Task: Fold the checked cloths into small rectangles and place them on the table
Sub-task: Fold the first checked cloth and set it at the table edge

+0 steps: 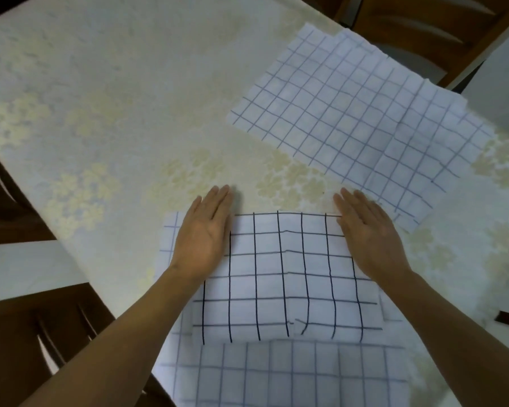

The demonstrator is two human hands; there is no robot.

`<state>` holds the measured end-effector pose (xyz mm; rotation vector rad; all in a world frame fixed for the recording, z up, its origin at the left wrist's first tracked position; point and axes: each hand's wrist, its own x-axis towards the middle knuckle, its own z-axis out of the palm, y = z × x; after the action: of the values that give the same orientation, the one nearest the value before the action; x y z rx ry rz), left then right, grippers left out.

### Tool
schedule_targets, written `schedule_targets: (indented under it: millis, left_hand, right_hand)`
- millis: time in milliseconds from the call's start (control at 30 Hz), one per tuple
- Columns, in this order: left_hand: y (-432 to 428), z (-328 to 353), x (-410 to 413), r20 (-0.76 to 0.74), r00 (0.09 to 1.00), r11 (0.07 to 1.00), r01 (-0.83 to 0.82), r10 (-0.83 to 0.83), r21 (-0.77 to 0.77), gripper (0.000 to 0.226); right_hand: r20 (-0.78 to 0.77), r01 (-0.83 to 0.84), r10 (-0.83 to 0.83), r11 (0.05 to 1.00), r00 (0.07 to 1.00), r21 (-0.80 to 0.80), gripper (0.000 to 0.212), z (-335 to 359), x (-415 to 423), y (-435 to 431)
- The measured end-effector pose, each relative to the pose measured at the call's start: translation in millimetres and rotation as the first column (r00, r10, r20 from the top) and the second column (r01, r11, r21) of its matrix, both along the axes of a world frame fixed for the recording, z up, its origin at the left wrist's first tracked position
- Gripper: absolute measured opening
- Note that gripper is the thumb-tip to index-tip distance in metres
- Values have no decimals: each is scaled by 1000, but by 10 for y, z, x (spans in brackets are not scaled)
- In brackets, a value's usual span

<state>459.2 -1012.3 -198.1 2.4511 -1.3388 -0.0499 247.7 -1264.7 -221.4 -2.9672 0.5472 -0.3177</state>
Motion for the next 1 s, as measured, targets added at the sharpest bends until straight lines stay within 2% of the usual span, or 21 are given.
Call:
schedule_targets:
  millis: [100,233,367,600,767,1000]
  left_hand:
    - [251,308,-476,-13,992,992,129,-129,5,53]
    - [625,404,-1111,-21,956,950,293,-292,109,73]
    - [786,257,-1299,41,954,940,286,-298,186,78]
    - [820,-10,-1285,152,910,906,342,-385,248,77]
    - [765,-83,-1392,138,918,918,342,-372,198,66]
    - [705,-176,-1452,92,944,931,290,-317,223,65]
  right_hand:
    - [34,1,-3,998,999,63,49,341,-194,308]
    - [16,-192,192,968,981,159,62,496,-627,876]
    - [-59,-277,283,957,957,83,74,364,-921,1181]
    - [-143,-251,236,963,961,-97,74,118,-1047,1246]
    - [-170,-251,228,960,959,-126,69,3,-1054,1310]
    - [-153,-187,167,974,974,-128,69,-45,-1013,1338]
